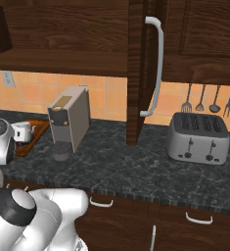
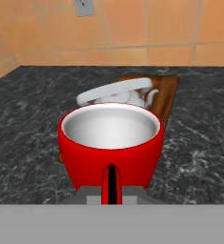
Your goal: Pick the kettle from the counter and place it on the tray. Then pick the mug from the cabinet and place it on the tray. Then close the cabinet doors.
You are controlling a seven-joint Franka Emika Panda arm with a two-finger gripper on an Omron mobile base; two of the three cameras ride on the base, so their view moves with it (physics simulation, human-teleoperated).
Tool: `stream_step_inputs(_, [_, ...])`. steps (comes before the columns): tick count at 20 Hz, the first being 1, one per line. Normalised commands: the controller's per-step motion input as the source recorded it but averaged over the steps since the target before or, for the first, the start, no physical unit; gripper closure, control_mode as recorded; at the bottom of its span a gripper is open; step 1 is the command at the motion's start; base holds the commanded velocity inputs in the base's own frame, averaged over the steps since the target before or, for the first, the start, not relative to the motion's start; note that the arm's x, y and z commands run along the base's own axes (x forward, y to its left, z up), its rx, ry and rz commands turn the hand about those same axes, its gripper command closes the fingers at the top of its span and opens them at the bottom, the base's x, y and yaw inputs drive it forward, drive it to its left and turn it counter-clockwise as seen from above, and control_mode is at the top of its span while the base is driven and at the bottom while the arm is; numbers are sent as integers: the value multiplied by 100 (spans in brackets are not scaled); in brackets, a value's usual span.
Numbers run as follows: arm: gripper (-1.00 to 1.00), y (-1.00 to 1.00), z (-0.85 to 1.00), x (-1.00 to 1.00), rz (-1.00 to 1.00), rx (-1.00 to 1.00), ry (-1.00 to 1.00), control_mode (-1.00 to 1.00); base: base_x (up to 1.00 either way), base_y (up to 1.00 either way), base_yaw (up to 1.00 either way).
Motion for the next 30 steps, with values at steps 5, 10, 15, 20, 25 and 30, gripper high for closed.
stream_step_inputs(5, [100,17,-47,18,10,0,3,-100,0,0,0])
stream_step_inputs(10, [100,25,-28,13,3,1,-6,-100,0,0,0])
stream_step_inputs(15, [100,7,0,19,0,4,-8,-100,0,0,0])
stream_step_inputs(20, [100,0,0,15,0,0,-1,-100,0,0,0])
stream_step_inputs(25, [100,0,0,8,0,0,0,-100,0,0,0])
stream_step_inputs(30, [100,0,0,1,0,-2,0,-100,0,0,0])
